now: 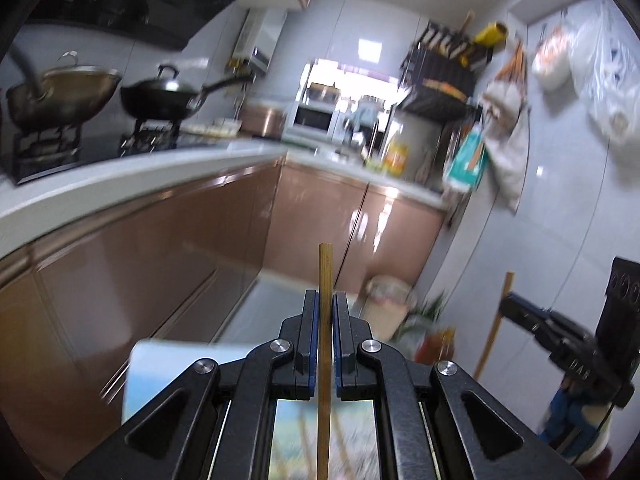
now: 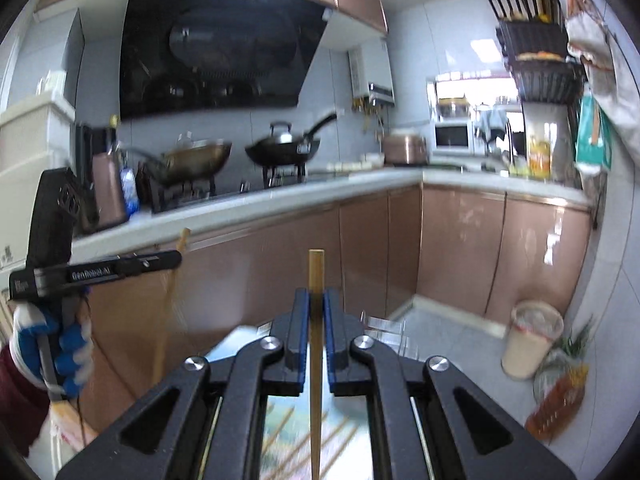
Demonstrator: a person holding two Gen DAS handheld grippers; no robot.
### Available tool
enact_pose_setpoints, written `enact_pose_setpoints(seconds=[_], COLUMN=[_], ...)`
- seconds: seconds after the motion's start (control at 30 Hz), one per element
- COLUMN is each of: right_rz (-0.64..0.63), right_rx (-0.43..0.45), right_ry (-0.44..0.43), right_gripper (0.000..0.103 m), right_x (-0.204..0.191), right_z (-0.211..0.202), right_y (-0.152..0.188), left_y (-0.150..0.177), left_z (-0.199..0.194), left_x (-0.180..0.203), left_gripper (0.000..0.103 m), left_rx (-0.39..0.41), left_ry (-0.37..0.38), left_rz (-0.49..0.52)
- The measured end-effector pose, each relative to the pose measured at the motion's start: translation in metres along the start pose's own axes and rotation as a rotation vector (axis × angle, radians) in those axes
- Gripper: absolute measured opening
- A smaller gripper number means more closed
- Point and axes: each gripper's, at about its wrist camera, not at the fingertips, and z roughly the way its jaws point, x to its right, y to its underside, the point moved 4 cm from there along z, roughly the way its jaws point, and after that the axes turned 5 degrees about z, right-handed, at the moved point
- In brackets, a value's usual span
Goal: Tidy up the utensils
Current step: 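Lift the held chopsticks with both tools and carry them above the wire utensil holder, then open both tools to drop the chopsticks upright into the wire holder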
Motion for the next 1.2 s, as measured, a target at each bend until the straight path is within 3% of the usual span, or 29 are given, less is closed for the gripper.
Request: enact_pose_setpoints(seconds=[0.23,0.43,0.6,0.8,1.03,1.2], right_rz=[0.018,0.042,0.047,0.027,0.022,0.019], right_rx=[0.124,0.173,0.194,0.176,0.131,0.117], right_ry=[0.003,0.037,0.066,0.127,0.189,0.201], right_gripper=[0.006,0.006,0.006,0.006,0.007,0.007], right_x=[0.037,0.076,0.096,0.103,0.113,0.114], right_z=[0.054,0.093,0.117,0.144,0.162,0.161], right_y=[-0.039,-0.034,-0.009,0.043,0.090,0.106], left_y=[-0.037,-0.044,-0.014,0.033,0.068,0.080], left_z=[0.071,0.140,0.173,0.209,0.224,0.221], left_x=[0.024,0.028,0.021,0.017,0.009,0.004], left_gripper=[0.006,0.006,0.006,0.006,0.006,0.006], left_rx=[0.162,0.235,0.255,0.236,0.212,0.218], left_ry=[0.005,-0.026,-0.083,-0.154,-0.247,-0.284], left_rz=[0.011,0.022,0.010,0.026,0.055,0.067])
